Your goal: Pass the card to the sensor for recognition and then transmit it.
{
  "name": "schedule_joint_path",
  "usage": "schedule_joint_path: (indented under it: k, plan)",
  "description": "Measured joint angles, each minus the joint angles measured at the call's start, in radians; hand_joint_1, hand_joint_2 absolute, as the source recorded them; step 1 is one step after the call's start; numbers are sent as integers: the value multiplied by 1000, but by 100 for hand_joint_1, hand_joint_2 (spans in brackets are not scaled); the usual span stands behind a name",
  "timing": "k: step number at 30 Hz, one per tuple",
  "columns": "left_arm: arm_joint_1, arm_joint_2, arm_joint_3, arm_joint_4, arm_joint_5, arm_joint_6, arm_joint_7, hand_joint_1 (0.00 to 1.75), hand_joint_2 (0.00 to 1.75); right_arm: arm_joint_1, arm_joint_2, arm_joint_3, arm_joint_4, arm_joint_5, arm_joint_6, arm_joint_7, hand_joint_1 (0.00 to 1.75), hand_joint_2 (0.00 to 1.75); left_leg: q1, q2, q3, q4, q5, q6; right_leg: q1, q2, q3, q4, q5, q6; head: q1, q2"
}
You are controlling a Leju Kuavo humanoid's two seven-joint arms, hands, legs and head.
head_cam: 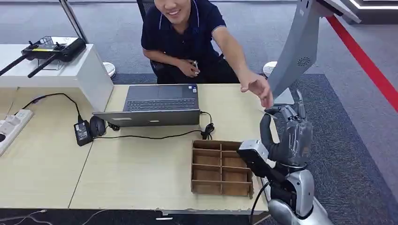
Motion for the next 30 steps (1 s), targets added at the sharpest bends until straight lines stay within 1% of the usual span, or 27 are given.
schedule_joint_path:
  k: [12,30]
  plan:
    - [-2,0,0,0,-5,0,1,0,175,0,33,11,20,-7,0,-16,175,175,0,0,0,0,0,0,0,0,0,0,0,0,0,0]
    - [-6,0,-1,0,-24,-11,4,0,175,-1,40,23,45,-13,0,2,175,175,0,0,-2,0,0,0,0,0,-1,0,0,0,0,0]
